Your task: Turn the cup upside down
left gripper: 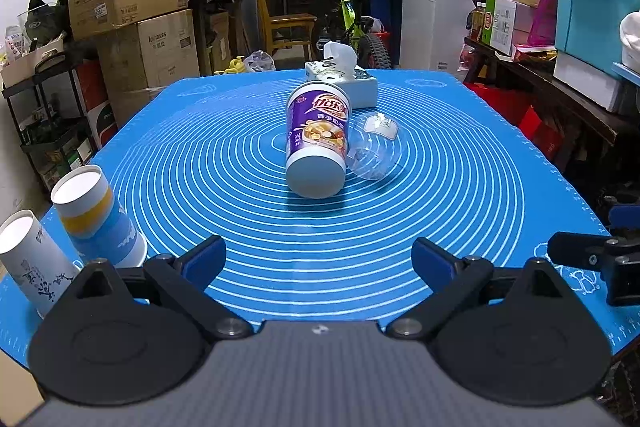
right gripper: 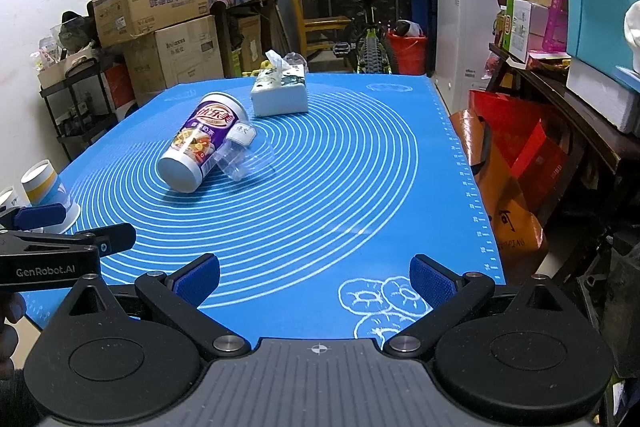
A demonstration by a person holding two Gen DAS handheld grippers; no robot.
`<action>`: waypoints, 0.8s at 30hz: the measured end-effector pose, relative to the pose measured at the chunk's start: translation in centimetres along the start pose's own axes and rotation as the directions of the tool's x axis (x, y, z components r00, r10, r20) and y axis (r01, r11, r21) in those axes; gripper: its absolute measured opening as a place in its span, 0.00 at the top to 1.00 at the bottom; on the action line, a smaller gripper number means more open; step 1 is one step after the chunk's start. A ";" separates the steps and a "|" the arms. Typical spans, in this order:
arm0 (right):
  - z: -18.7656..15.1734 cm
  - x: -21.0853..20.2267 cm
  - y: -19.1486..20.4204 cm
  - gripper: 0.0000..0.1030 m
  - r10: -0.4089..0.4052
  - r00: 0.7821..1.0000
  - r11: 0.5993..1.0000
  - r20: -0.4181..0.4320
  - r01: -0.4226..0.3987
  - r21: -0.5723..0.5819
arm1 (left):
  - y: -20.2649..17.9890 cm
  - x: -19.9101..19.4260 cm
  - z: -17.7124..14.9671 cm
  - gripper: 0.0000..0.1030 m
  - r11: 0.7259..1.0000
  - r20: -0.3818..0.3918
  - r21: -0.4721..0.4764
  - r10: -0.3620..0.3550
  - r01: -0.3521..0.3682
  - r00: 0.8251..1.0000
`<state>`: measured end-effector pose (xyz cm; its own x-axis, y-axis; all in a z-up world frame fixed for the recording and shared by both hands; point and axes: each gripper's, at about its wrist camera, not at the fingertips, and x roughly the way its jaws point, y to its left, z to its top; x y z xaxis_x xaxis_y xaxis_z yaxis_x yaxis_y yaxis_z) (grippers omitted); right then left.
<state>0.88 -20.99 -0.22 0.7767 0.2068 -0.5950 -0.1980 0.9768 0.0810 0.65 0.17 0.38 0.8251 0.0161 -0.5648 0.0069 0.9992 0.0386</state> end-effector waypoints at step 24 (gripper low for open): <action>2.1 6.2 -2.2 0.02 -0.040 0.999 0.998 -0.008 0.040 0.050 | 2.0 12.6 5.2 0.05 0.999 -0.045 0.053 0.011 -0.009 0.999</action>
<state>7.35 -21.74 -2.40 0.7794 0.1672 -0.6039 -0.1362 0.9859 0.0972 14.01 2.21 -2.40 0.7989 0.0290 -0.6008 0.0296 0.9957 0.0874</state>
